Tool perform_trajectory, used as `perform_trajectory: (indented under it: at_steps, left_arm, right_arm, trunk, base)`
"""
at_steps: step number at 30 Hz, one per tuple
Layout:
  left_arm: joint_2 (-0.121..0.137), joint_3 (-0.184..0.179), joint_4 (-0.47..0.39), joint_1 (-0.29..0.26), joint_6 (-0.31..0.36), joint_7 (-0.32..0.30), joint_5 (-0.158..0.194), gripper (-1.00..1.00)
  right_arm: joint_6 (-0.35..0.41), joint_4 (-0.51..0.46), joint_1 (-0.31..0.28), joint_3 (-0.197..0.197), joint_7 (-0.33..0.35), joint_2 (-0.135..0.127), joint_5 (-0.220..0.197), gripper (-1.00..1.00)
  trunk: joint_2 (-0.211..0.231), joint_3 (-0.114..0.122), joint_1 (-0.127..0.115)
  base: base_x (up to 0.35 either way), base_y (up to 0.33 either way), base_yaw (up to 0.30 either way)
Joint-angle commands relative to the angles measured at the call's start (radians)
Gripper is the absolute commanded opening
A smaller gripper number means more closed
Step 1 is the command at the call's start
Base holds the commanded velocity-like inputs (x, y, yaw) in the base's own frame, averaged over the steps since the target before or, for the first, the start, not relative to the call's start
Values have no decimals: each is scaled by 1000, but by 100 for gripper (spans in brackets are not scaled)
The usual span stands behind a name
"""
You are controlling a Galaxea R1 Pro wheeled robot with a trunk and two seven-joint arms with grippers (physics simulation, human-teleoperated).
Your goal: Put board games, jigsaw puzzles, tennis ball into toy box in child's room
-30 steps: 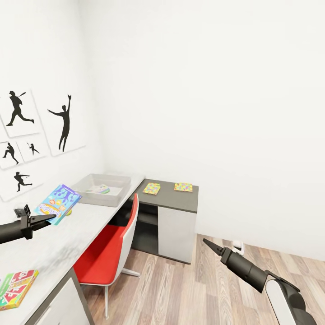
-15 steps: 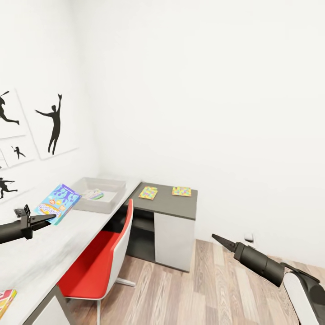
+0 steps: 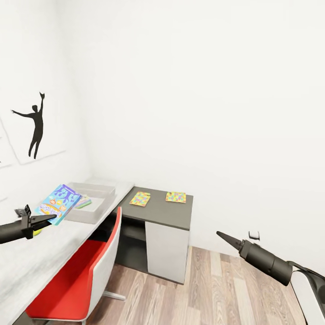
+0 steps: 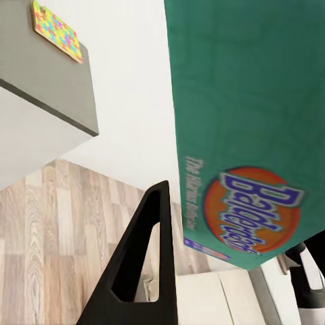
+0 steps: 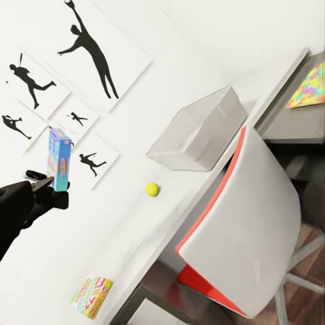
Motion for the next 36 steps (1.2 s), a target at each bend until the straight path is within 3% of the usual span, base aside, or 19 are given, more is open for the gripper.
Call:
perform_trajectory:
  at_steps: [1,36]
  left_arm:
    - [1,-2,0,-1,10,-5,2,-100]
    - [3,0,0,-1,-8,-5,4,-100]
  right_arm:
    - [4,0,0,-1,3,0,-1,100]
    - [-2,2,0,1,-2,2,10,100]
  trunk:
    - [-1,0,1]
    - [-1,0,1]
  base:
    - [280,-214,0]
    - [316,-32,28]
